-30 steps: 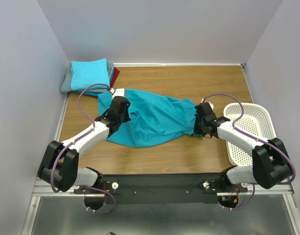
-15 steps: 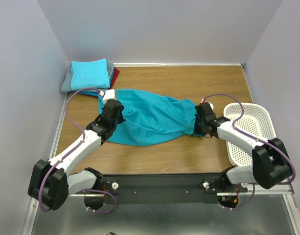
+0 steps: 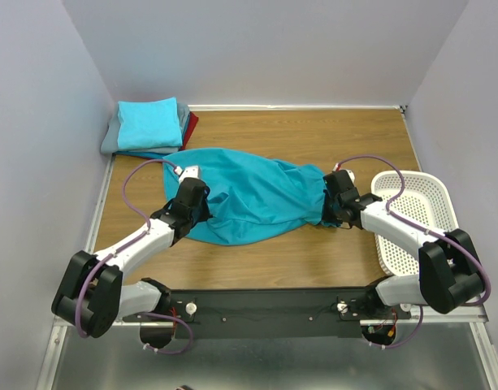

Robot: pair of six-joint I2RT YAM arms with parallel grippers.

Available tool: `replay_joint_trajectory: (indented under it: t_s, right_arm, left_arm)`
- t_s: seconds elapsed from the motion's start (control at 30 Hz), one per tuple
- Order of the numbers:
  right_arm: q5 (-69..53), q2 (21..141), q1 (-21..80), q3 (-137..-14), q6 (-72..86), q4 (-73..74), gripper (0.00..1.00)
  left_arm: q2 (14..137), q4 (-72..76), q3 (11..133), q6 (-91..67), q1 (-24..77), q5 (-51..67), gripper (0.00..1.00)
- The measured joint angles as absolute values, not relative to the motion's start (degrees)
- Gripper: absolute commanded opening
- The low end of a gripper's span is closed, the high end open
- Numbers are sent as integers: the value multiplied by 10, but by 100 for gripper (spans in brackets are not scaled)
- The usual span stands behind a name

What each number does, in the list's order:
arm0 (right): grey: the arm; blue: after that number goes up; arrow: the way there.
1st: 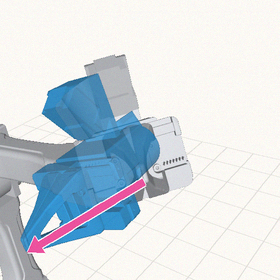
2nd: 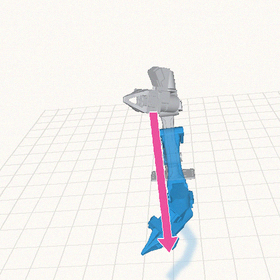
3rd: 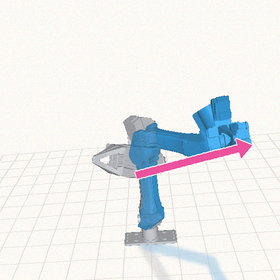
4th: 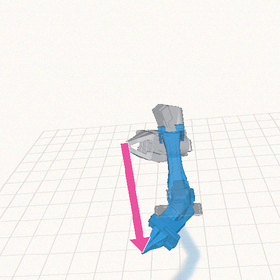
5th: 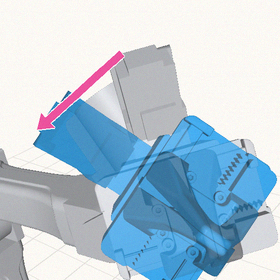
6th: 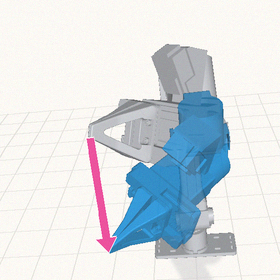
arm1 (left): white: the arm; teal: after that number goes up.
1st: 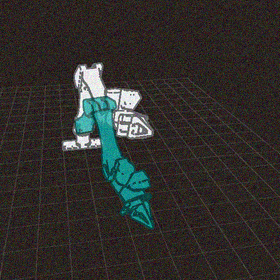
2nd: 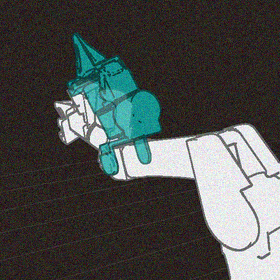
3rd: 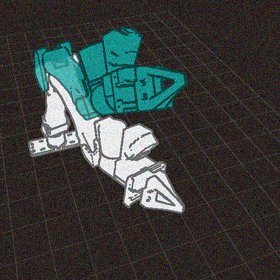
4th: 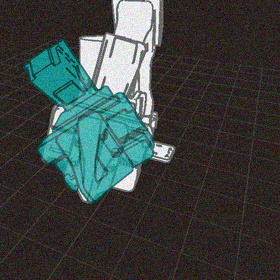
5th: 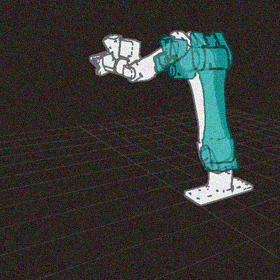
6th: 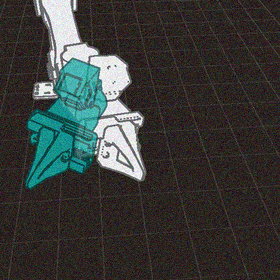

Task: Fold and stack the t-shirts
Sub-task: Flatten the tshirt out

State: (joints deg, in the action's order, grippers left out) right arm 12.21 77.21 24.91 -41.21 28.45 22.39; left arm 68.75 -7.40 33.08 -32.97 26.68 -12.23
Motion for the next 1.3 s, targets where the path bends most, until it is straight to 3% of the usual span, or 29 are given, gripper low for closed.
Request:
replay_joint_trajectory:
  t_s: [0.23, 0.33, 0.63, 0.83, 1.1, 1.23, 1.3]
  right_arm:
    - [122, 767, 249, -412, 284, 224, 0]
    - [122, 764, 249, -412, 284, 224, 0]
    - [122, 764, 249, -412, 284, 224, 0]
    - [122, 764, 249, -412, 284, 224, 0]
    - [122, 764, 249, -412, 284, 224, 0]
    - [122, 761, 249, -412, 284, 224, 0]
    - [122, 761, 249, -412, 284, 224, 0]
  left_arm:
    - [696, -58, 331, -331, 267, -112, 24]
    - [696, -57, 331, -334, 267, -111, 41]
    - [693, -59, 331, -341, 267, -115, 52]
    - [693, -60, 331, -342, 267, -121, 52]
    - [724, -27, 328, -342, 267, -112, 40]
    - [738, -20, 326, -342, 267, -107, 25]
    - [739, -13, 322, -341, 267, -106, 11]
